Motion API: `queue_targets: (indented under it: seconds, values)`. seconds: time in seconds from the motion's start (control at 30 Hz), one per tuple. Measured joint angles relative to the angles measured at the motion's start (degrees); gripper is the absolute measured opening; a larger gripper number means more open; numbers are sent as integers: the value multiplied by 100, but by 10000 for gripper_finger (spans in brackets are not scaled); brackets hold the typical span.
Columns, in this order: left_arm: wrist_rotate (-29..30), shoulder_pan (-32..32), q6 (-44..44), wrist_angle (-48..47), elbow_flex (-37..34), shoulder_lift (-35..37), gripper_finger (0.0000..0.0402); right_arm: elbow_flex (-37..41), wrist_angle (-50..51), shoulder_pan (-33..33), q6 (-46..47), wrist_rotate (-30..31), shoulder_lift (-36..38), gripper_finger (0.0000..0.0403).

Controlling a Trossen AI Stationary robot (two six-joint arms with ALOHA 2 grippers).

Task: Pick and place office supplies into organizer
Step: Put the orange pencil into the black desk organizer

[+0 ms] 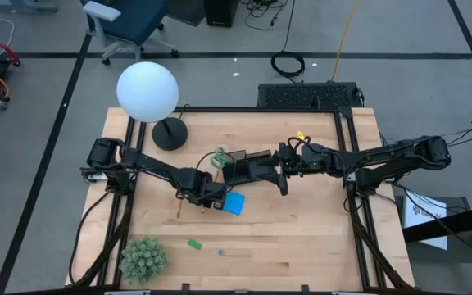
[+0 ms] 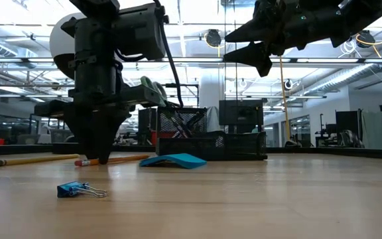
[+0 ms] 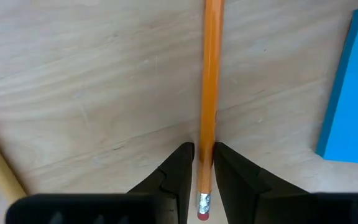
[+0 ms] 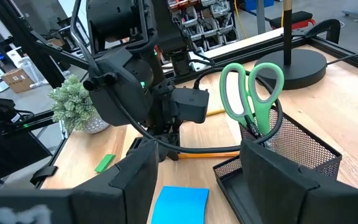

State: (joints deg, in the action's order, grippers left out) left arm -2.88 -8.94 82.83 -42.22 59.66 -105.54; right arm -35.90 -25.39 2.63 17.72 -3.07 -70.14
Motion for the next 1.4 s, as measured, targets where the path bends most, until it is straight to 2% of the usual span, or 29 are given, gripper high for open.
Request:
queue_targets:
  seconds: [0.17, 0.4, 0.9, 1.4]
  values:
    - [-4, -4, -18, -16, 0, 0, 76, 0, 0, 1, 2, -1, 0, 217]
    - [-16, -5, -79, -6, 2, 13, 9, 0, 0, 0, 0, 0, -1, 217]
    - [-2, 28, -216, 4, 5, 15, 3, 0, 0, 0, 0, 0, -1, 217]
    - [157, 166, -546, -359, 334, -26, 0, 0, 0, 1, 0, 0, -1, 217]
